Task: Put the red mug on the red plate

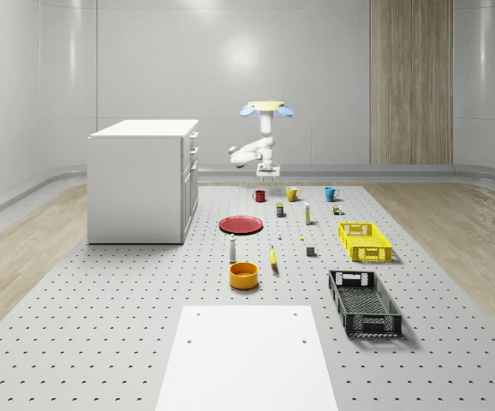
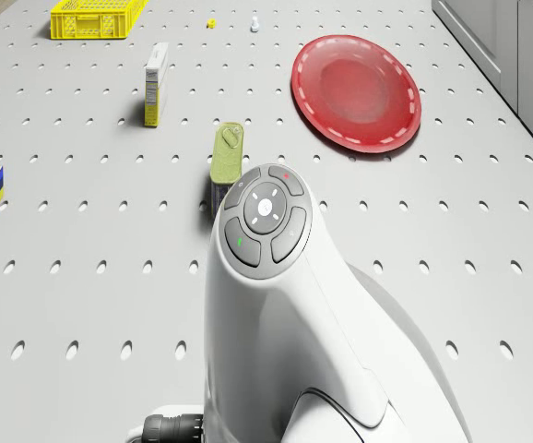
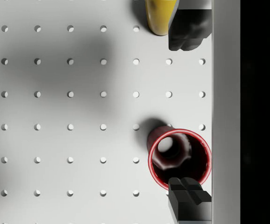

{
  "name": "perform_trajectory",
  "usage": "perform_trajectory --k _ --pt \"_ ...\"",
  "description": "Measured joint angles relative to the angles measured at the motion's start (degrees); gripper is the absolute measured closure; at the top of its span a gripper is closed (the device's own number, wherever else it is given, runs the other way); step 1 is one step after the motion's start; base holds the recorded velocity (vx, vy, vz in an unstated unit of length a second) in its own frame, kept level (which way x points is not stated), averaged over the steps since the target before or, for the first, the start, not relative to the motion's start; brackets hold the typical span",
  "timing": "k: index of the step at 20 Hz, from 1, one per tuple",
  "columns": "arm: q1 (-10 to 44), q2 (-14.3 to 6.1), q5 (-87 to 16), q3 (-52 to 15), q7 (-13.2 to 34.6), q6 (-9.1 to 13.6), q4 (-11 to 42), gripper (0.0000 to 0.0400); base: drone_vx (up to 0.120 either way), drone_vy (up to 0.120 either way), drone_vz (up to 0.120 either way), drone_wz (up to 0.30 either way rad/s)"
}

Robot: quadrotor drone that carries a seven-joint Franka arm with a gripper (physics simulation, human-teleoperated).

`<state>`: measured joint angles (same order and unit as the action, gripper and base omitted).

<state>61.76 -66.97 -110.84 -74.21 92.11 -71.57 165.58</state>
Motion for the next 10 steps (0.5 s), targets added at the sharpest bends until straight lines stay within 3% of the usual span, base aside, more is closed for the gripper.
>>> perform_trajectory --k 2,4,8,10 --pt "0.2 -0.6 0.3 -0.2 0.2 -0.5 0.0 0.0000 0.000 -0.120 -0.120 0.000" --pt "0.4 -1.1 0.6 -0.3 0.4 -1.0 -0.1 0.0000 0.040 0.000 -0.040 0.000" --pt "0.7 -2.2 1.1 -0.7 0.7 -2.0 -0.2 0.0000 0.120 0.000 -0.010 0.000" --pt "0.9 -2.7 1.4 -0.8 0.8 -2.5 -0.2 0.0000 0.000 0.000 -0.120 0.000"
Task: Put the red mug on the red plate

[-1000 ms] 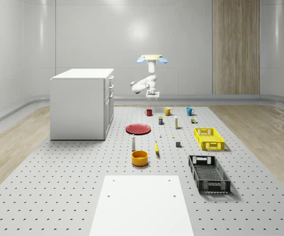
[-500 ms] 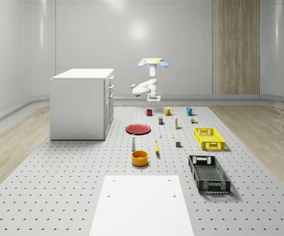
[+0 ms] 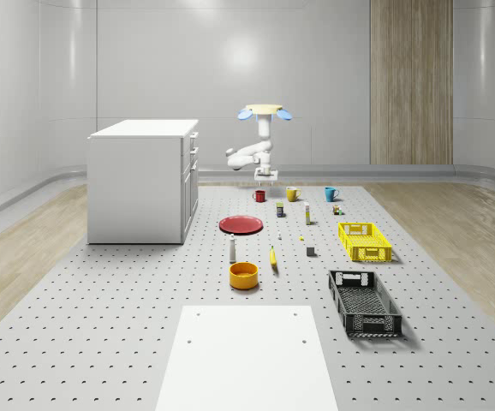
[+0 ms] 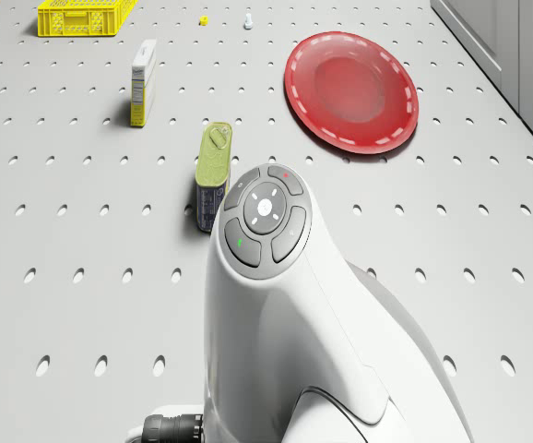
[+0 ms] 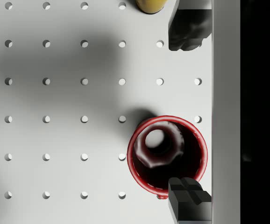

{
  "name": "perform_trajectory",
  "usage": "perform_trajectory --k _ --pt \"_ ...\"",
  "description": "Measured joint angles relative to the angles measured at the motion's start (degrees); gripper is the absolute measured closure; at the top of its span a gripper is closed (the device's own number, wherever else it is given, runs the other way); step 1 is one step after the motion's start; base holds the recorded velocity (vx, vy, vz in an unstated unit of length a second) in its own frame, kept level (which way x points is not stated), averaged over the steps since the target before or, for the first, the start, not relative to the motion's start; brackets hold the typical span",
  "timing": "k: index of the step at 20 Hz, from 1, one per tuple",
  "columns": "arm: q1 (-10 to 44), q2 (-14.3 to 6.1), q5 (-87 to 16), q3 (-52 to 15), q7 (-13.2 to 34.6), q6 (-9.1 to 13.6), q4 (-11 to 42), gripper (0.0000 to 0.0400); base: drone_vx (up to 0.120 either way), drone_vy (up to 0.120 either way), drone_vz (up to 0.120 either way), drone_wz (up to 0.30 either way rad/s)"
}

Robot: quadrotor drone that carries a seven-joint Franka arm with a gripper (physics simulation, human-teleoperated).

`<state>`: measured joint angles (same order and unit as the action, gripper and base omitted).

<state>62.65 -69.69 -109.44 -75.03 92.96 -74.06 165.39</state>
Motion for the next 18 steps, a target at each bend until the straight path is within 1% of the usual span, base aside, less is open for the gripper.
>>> perform_trajectory --k 5,9,11,18 --pt "0.4 -1.3 0.6 -0.4 0.4 -1.2 -0.1 0.0000 0.000 0.000 -0.120 0.000" --pt "0.7 -2.3 1.1 -0.6 0.6 -2.1 -0.1 0.0000 0.110 0.000 -0.120 0.000" --pt "0.8 -2.7 1.4 -0.7 0.8 -2.5 -0.2 0.0000 0.000 -0.080 0.000 0.000" --pt "1.0 -4.7 0.1 1.0 0.8 -5.0 -0.6 0.0000 0.000 0.000 0.000 0.000"
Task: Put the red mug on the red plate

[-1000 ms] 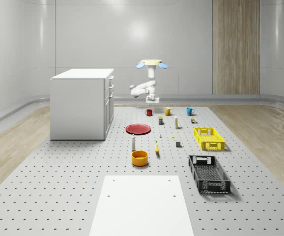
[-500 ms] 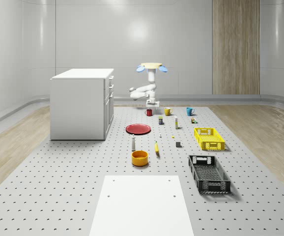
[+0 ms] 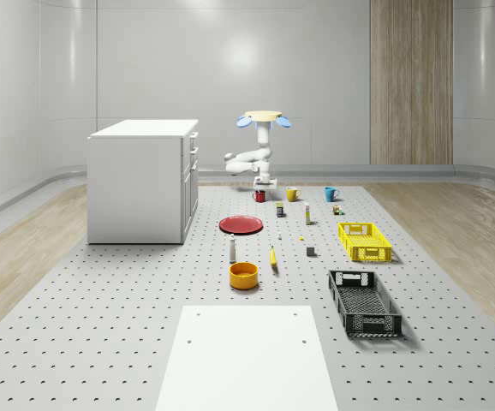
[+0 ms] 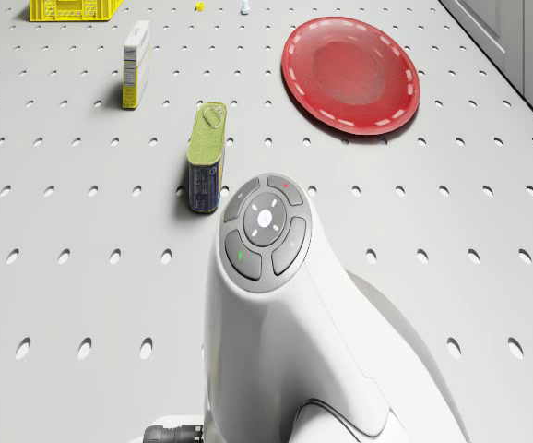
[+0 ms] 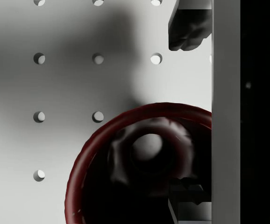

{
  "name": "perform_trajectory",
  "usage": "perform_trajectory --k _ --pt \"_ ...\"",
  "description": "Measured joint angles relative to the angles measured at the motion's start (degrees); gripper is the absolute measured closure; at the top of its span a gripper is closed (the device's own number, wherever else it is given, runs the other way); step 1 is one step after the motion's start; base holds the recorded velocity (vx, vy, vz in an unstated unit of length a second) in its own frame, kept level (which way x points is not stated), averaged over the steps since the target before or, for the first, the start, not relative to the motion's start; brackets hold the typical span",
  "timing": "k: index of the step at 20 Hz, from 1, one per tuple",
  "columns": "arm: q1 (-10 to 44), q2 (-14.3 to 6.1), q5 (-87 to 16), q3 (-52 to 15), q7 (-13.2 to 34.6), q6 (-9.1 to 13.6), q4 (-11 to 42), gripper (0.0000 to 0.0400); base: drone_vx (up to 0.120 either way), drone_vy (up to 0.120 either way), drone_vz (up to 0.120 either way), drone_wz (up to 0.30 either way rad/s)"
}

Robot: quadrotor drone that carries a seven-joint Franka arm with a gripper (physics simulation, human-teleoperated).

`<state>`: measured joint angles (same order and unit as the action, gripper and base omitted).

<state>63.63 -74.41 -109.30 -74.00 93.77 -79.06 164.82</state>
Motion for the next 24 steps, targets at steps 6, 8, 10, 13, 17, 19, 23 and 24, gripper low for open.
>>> perform_trajectory --k 6,8,10,13,17,19,23,24 --pt "-0.2 -1.4 -0.2 0.6 -0.3 -1.6 -0.2 0.0000 0.000 0.000 0.000 0.000" --pt "0.2 -1.7 -0.2 0.7 0.1 -1.9 -0.3 0.0000 0.000 0.000 0.000 0.000" --pt "0.6 -1.9 -0.2 0.7 0.5 -2.1 -0.3 0.0000 0.000 0.000 0.000 0.000" --pt "1.0 -2.4 0.0 0.7 0.9 -2.6 -0.3 0.0000 0.000 0.000 0.000 0.000" --pt "0.4 -3.3 0.0 0.9 1.1 -3.2 0.4 0.0000 0.000 0.000 0.000 0.000" --pt "0.3 -3.6 0.1 1.0 1.2 -3.5 0.6 0.0066 0.000 0.000 0.000 0.000" --pt "0.3 -4.2 0.3 0.9 1.3 -4.1 0.8 0.0214 0.000 0.000 0.000 0.000" --pt "0.3 -4.4 0.3 0.9 1.4 -4.2 0.8 0.0233 0.000 0.000 0.000 0.000"
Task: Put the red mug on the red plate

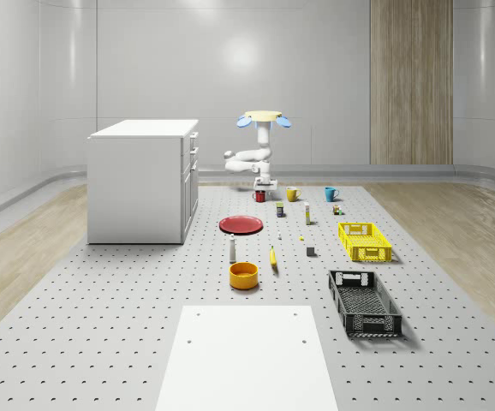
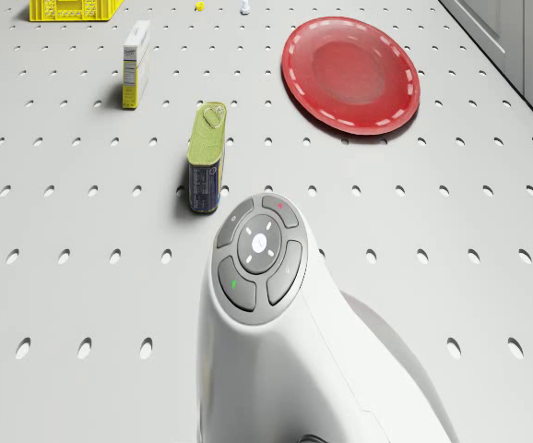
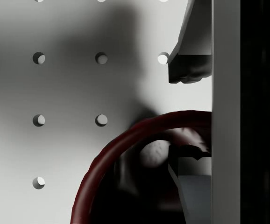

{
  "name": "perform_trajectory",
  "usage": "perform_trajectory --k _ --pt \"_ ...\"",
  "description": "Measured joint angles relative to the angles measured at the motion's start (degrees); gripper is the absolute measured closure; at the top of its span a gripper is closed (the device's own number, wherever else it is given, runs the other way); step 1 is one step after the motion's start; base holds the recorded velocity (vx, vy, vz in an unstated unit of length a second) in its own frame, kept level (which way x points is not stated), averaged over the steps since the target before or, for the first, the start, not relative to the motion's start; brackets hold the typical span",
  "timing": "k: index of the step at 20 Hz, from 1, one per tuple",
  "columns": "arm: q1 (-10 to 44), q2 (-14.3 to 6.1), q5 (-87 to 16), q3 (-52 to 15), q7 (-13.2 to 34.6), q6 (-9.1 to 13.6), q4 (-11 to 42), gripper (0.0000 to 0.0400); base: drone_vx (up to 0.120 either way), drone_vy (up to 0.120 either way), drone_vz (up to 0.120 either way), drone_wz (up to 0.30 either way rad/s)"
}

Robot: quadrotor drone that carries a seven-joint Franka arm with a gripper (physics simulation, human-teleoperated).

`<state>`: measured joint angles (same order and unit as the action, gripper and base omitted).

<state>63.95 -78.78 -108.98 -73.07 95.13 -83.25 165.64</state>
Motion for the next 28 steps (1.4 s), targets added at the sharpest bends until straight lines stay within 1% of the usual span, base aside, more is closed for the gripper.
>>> perform_trajectory --k 2,4,8,9,13,18,21,24,28 --pt "0.0 -0.3 0.1 0.0 0.1 -0.2 0.0 0.0259 0.000 0.000 0.000 0.000" --pt "0.1 -0.5 0.2 -0.1 0.1 -0.5 0.0 0.0275 0.000 0.000 0.000 0.000" --pt "0.3 -0.8 1.8 -1.6 0.4 -0.3 0.3 0.0291 0.000 0.000 0.000 0.000" --pt "0.3 -0.8 2.5 -2.3 0.5 -0.1 0.4 0.0293 0.000 0.000 0.120 0.000" --pt "0.6 -1.1 5.0 -4.8 0.9 0.3 0.7 0.0297 0.110 -0.110 0.120 0.000" --pt "0.8 -1.7 6.6 -6.3 1.2 0.0 0.8 0.0300 0.120 -0.120 0.112 0.000" --pt "1.0 -2.1 7.1 -6.7 1.4 -0.3 0.8 0.0300 0.120 -0.107 0.000 0.000" --pt "1.1 -2.6 7.4 -7.0 1.5 -0.7 0.8 0.0301 0.120 0.000 0.000 0.000" --pt "1.2 -3.2 7.8 -7.2 1.6 -1.2 0.8 0.0301 0.120 -0.120 0.000 0.000"
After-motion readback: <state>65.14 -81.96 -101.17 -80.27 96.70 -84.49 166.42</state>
